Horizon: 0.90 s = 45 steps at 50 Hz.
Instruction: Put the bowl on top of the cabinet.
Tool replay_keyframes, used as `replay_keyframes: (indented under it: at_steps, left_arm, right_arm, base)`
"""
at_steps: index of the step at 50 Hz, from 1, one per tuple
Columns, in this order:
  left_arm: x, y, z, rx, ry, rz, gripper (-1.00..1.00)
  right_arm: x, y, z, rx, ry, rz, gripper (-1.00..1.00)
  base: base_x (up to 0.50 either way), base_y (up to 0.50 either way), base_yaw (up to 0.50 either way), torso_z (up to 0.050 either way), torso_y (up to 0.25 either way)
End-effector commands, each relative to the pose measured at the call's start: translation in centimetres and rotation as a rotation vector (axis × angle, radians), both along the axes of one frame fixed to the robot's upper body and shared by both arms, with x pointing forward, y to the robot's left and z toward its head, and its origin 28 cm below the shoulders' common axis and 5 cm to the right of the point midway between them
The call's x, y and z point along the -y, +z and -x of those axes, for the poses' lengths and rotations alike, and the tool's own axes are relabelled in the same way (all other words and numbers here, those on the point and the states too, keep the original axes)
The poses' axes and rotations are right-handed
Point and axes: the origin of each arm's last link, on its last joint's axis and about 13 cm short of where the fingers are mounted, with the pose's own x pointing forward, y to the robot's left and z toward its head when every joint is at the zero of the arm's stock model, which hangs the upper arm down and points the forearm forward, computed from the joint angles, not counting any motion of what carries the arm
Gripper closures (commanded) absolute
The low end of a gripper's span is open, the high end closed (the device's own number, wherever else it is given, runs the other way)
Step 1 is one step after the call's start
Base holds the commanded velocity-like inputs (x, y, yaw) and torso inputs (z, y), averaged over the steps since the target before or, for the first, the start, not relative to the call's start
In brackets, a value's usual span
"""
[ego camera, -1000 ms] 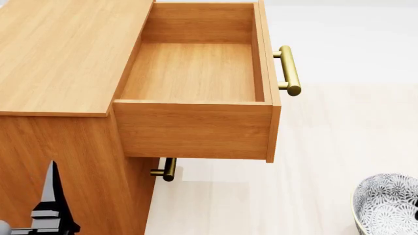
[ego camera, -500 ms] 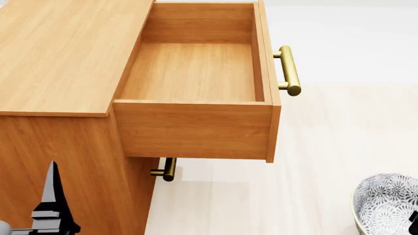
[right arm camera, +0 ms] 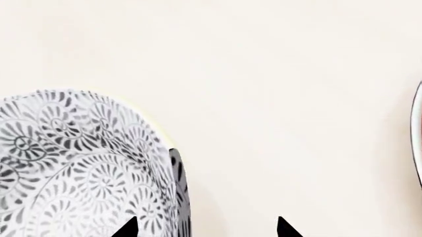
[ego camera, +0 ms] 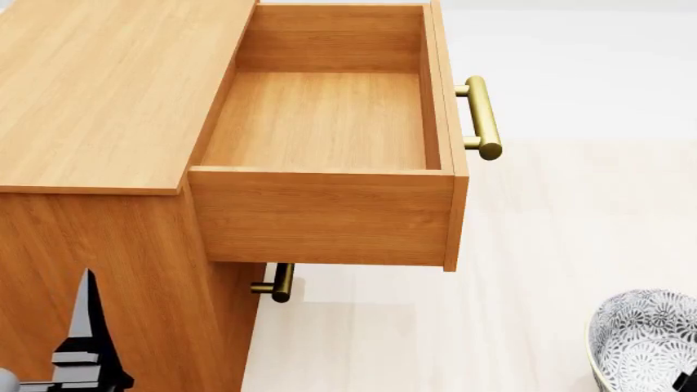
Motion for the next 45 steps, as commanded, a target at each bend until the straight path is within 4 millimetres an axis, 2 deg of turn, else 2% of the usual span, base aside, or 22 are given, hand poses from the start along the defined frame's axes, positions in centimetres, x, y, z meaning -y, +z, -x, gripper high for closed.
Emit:
replay_keyframes:
  at_steps: [1,2,30,37,45]
  left_arm:
    - [0.1,-0.2,0.3,-0.008,0.011,-0.006,-1.00]
    - [0.1,-0.2,0.3,-0.008,0.012,-0.006,-1.00]
    - [0.2,0.0,0.5,-0.003,0.006,-0.006,-1.00]
    - [0.1,0.2,0.6,0.005,0.008,-0.003,-1.00]
    - [0.1,0.6,0.8,0.014,0.007,0.005,-1.00]
  right_arm:
    - [-0.9,-1.0,-0.2,-0.002,0.052,-0.025,-1.00]
    - [-1.0,-1.0,-0.2,-0.005,0.055,-0.022,1.00]
    - [-1.1,-0.9,0.9,-0.019,0.059,-0.018,1.00]
    - [-1.1,0.2,0.7,-0.012,0.059,-0.011,1.00]
    - [-1.4,2.8,0.3,0.031,0.083,0.016,1.00]
  base:
    - [0.00,0.00,0.00,0.000,0.000]
    - [0.00,0.00,0.00,0.000,0.000]
    - [0.00,0.00,0.00,0.000,0.000]
    - [0.00,0.00,0.00,0.000,0.000]
    - [0.00,0.00,0.00,0.000,0.000]
